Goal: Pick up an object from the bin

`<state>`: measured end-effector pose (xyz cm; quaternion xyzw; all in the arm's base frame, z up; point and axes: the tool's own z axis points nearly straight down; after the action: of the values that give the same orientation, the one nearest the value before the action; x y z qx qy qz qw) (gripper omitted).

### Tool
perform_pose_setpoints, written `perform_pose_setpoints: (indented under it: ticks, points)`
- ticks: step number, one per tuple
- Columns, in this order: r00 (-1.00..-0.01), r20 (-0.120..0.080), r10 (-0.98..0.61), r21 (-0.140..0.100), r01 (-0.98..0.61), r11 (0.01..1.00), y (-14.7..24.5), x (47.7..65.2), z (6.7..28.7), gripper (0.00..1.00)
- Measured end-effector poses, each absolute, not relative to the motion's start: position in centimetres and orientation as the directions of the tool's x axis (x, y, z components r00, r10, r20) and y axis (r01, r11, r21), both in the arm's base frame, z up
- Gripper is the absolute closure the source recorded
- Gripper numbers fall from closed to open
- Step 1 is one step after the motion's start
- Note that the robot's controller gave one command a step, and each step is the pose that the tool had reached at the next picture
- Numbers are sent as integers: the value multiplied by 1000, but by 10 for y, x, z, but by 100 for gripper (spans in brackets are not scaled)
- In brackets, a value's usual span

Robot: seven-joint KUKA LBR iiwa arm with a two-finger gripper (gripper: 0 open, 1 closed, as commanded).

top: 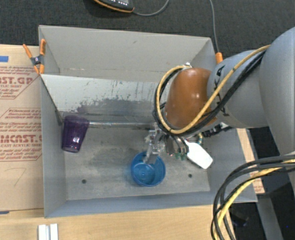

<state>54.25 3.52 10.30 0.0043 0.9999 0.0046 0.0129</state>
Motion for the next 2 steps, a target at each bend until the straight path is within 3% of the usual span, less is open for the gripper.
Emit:
perform_pose_setpoints:
  ticks: [2]
  points:
    - [-1000,-26,9,9,8,1000,35,543,103,100]
